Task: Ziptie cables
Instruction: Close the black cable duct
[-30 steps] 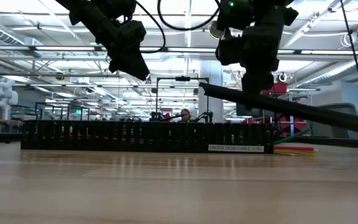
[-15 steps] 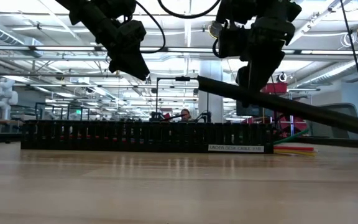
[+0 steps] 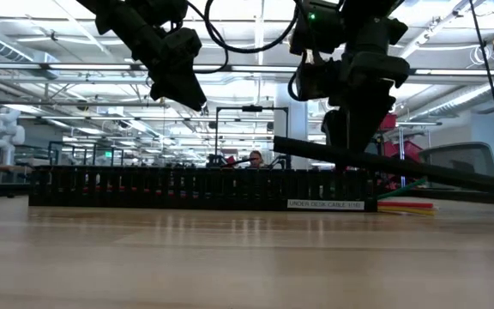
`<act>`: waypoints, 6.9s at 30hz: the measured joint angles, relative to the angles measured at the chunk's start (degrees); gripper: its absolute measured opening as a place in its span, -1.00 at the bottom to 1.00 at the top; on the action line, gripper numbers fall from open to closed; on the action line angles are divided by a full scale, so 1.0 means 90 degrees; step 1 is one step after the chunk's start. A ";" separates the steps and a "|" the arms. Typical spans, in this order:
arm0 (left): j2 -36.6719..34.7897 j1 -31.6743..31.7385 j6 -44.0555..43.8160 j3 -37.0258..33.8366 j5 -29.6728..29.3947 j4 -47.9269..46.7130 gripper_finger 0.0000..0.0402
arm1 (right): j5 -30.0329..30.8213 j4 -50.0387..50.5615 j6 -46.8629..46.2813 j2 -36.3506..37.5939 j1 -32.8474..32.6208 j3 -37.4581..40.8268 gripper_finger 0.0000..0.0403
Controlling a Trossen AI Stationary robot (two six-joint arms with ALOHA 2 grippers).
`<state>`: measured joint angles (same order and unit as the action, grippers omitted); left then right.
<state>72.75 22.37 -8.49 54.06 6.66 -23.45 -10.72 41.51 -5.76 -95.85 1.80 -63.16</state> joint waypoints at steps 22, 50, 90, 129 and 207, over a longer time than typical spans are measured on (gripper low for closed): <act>0.0533 -0.0930 0.1174 0.0001 0.1899 0.1125 -0.25 | -0.0015 -0.0011 0.0173 0.0000 0.0083 0.0000 0.20; 0.2152 -0.1419 -0.0139 -0.1018 0.2047 0.4569 -0.98 | -0.0004 -0.0186 0.0054 0.0002 0.0083 0.0000 0.20; 0.3294 -0.1922 0.0151 -0.0265 0.1899 0.5405 -1.00 | -0.0151 -0.0065 0.0220 -0.0338 0.0078 0.0000 0.20; 0.3970 -0.2161 -0.0187 -0.0080 0.1228 0.5352 -1.00 | -0.0325 0.0031 0.0342 -0.0350 0.0053 0.0000 0.20; 0.4002 -0.2169 0.0141 -0.0112 0.0826 0.5191 -1.00 | 0.0551 0.0164 0.0785 -0.0347 0.0041 0.0002 0.59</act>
<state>108.77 2.85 -7.22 53.06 14.09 23.27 -5.76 42.99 1.30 -98.98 2.18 -63.13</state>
